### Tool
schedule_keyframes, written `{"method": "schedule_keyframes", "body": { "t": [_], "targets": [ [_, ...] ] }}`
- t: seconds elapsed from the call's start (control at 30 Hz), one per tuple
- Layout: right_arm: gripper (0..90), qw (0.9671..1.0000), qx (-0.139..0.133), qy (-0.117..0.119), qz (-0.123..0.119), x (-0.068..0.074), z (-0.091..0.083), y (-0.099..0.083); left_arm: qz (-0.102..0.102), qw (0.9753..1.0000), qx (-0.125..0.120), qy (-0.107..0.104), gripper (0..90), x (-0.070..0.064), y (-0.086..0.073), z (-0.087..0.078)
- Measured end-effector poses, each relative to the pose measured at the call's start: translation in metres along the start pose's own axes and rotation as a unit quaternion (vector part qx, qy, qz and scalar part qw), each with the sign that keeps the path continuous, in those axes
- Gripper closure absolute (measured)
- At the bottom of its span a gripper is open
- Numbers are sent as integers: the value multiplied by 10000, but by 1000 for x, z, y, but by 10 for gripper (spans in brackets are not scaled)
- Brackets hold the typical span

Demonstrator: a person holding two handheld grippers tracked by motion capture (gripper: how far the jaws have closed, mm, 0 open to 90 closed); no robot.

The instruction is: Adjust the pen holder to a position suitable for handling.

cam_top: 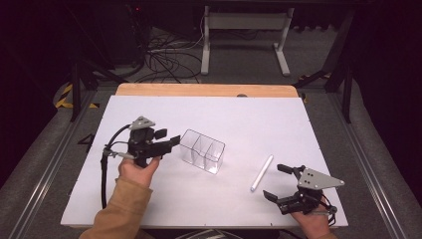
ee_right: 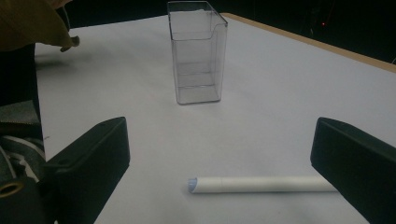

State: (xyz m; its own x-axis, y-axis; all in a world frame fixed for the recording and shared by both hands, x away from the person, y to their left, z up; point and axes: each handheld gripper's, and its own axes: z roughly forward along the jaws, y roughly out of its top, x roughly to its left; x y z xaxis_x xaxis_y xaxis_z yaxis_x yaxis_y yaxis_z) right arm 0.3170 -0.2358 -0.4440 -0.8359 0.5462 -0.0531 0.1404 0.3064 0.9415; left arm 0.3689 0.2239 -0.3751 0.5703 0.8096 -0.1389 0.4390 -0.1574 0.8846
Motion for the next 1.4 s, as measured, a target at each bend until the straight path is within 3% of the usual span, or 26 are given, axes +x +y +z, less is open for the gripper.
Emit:
{"method": "schedule_keyframes", "body": {
  "t": [0.03,0.13,0.2,0.23,0.27,0.4,0.43,0.47,0.6,0.7,0.83,0.97,1.17,1.27,1.4],
  "targets": [
    [85,10000,73,31,-22,2,3,4,127,9999,-112,35,265,1,-5,-6],
    [123,9999,110,5,-5,3,7,8,271,9991,-311,-62,223,4,-19,-21],
    [170,9998,177,59,59,3,10,12,435,9983,-394,28,191,9,-29,-29],
    [272,9995,249,181,75,4,15,16,428,9982,-420,28,160,10,-33,-33],
    [272,9995,249,181,75,4,15,16,440,9980,-445,35,160,12,-37,-37],
    [564,9981,467,394,7,9,30,25,497,9973,-545,44,127,15,-51,-50],
    [717,9974,567,449,-48,12,39,29,520,9968,-599,50,117,15,-54,-52],
    [717,9974,567,449,-48,12,39,29,578,9963,-627,55,117,14,-57,-55],
    [900,9947,848,586,-34,18,64,39,685,9945,-789,64,100,12,-64,-62],
    [900,9909,1197,582,-184,27,94,46,766,9931,-892,24,86,10,-68,-64],
    [900,9884,1370,606,-242,33,114,46,941,9923,-797,101,68,7,-72,-64],
    [900,9847,1613,599,-288,40,140,44,934,9918,-868,63,63,7,-76,-64],
    [900,9841,1710,416,-248,41,155,43,919,9923,-827,83,61,7,-79,-63],
    [900,9838,1732,447,-123,37,157,42,894,9922,-859,91,61,7,-79,-64],
    [900,9839,1755,320,-136,35,158,42,913,9922,-844,98,61,8,-80,-64]
  ]
}}
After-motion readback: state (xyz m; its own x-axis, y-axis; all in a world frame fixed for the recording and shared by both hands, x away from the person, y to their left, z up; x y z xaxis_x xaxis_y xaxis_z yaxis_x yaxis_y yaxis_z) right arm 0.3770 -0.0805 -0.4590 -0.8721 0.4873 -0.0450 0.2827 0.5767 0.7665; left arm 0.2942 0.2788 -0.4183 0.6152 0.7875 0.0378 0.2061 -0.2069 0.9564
